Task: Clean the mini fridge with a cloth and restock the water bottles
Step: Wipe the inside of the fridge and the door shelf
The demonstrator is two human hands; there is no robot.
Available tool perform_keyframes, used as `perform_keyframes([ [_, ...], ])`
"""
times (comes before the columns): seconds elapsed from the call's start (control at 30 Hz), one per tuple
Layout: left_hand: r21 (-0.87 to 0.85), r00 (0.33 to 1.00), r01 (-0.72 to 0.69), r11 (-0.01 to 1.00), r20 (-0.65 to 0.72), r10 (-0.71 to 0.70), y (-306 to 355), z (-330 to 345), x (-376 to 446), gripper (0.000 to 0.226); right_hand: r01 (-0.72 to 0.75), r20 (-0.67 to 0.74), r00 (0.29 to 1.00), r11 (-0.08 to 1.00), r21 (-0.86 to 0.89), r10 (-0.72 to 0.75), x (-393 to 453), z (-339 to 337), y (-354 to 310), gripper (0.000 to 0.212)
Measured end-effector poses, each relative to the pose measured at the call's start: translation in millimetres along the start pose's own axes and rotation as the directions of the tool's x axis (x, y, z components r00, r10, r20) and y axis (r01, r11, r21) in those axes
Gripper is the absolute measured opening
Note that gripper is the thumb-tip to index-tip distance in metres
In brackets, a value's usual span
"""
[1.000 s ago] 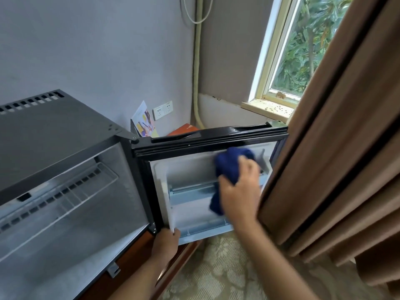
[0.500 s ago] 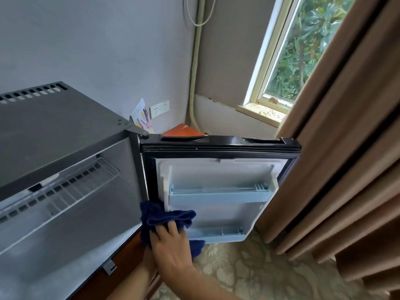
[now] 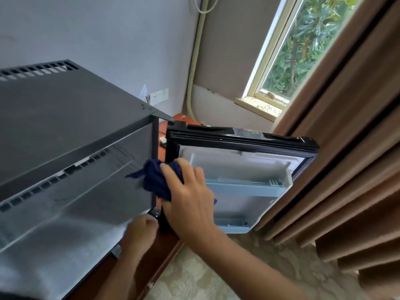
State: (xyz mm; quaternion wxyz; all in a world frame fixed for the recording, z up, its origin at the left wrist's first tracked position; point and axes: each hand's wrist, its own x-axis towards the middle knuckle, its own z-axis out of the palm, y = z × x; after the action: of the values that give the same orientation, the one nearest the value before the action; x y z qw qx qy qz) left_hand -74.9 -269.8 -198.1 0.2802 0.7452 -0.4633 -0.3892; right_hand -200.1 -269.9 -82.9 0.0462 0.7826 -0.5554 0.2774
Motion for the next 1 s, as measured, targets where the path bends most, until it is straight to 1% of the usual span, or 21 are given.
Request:
perform_keyframes([
  [0.03, -0.117, 0.992, -0.007, 0.993, -0.129, -0.008, 9, -14, -2, 0.033, -0.021, -0.022, 1.000, 1.000, -0.022, 0.020, 9, 1, 1, 0.064],
  [0.07, -0.258, 0.951, -0.094, 0.961, -0.308, 0.010, 24, -30, -5, 0.032, -0.054, -0.041, 0.998, 0.998, -0.036, 0.052, 15, 5, 2, 0.064],
  [0.1, -0.283, 0.871, -0.267, 0.921, -0.479, 0.105, 47, -51, -14, 0.028, -0.067, -0.054, 0.996, 0.996, -0.052, 0.064, 16, 10, 4, 0.063],
  [0.13, -0.160, 0.740, -0.492, 0.856, -0.595, 0.314, 80, -70, -27, 0.023, -0.049, -0.075, 0.996, 0.996, -0.080, 0.043, 16, 15, 5, 0.060],
  [0.17, -0.014, 0.577, -0.696, 0.717, -0.605, 0.548, 117, -86, -37, 0.018, -0.019, -0.101, 0.995, 0.994, -0.111, 0.007, 14, 20, 6, 0.051],
  [0.2, 0.146, 0.408, -0.820, 0.554, -0.530, 0.743, 145, -88, -34, 0.017, 0.011, -0.137, 0.990, 0.991, -0.130, -0.029, 13, 25, 7, 0.039],
  [0.23, 0.286, 0.282, -0.867, 0.408, -0.392, 0.875, 172, -86, -31, 0.022, 0.033, -0.161, 0.985, 0.990, -0.137, -0.055, 10, 28, 7, 0.029],
  [0.27, 0.395, 0.242, -0.862, 0.318, -0.230, 0.943, 195, -80, -19, 0.030, 0.057, -0.179, 0.980, 0.987, -0.151, -0.084, 9, 31, 8, 0.024],
  [0.3, 0.493, 0.287, -0.825, 0.278, -0.060, 0.956, 213, -74, -6, 0.038, 0.081, -0.187, 0.976, 0.981, -0.175, -0.114, 8, 35, 8, 0.025],
  [0.33, 0.586, 0.380, -0.764, 0.270, 0.071, 0.922, 226, -68, 7, 0.045, 0.093, -0.182, 0.975, 0.975, -0.201, -0.130, 7, 39, 8, 0.029],
  [0.37, 0.663, 0.475, -0.701, 0.263, 0.160, 0.865, 231, -62, 19, 0.053, 0.086, -0.172, 0.977, 0.973, -0.215, -0.125, 5, 45, 10, 0.033],
  [0.4, 0.706, 0.529, -0.663, 0.248, 0.207, 0.823, 229, -54, 27, 0.060, 0.073, -0.175, 0.978, 0.972, -0.224, -0.114, 3, 52, 12, 0.036],
  [0.5, 0.751, 0.542, -0.607, 0.261, 0.151, 0.827, 223, -44, 33, 0.066, 0.059, -0.085, 0.992, 0.949, -0.310, -0.089, -11, 83, 22, 0.051],
  [0.6, 0.687, 0.581, -0.659, 0.307, 0.205, 0.788, 233, -52, 27, 0.062, 0.111, 0.241, 0.970, 0.916, -0.387, -0.016, -47, 122, 36, 0.064],
  [0.7, 0.600, 0.651, -0.681, 0.419, 0.234, 0.722, 239, -63, 27, 0.046, 0.153, 0.486, 0.872, 0.907, -0.393, 0.063, -77, 141, 49, 0.048],
  [0.73, 0.528, 0.710, -0.666, 0.526, 0.235, 0.663, 240, -67, 29, 0.051, 0.133, 0.508, 0.857, 0.917, -0.377, 0.084, -78, 139, 52, 0.047],
  [0.8, 0.297, 0.823, -0.563, 0.771, 0.291, 0.488, 243, -76, 31, 0.068, 0.075, 0.506, 0.857, 0.948, -0.309, 0.097, -68, 121, 53, 0.054],
  [0.83, 0.180, 0.818, -0.543, 0.820, 0.336, 0.468, 243, -79, 32, 0.069, 0.059, 0.493, 0.867, 0.967, -0.249, 0.075, -60, 106, 53, 0.056],
  [0.9, -0.094, 0.766, -0.542, 0.835, 0.352, 0.537, 242, -86, 34, 0.057, 0.069, 0.314, 0.949, 0.989, -0.134, -0.023, -46, 66, 55, 0.059],
  [0.97, -0.286, 0.794, -0.505, 0.815, 0.216, 0.568, 239, -101, 36, 0.049, 0.100, 0.025, 0.995, 0.994, -0.042, -0.099, -30, 12, 55, 0.059],
  [1.0, -0.280, 0.817, -0.513, 0.812, 0.131, 0.561, 238, -109, 34, 0.054, 0.114, -0.117, 0.986, 0.993, -0.019, -0.116, -18, -12, 53, 0.057],
])
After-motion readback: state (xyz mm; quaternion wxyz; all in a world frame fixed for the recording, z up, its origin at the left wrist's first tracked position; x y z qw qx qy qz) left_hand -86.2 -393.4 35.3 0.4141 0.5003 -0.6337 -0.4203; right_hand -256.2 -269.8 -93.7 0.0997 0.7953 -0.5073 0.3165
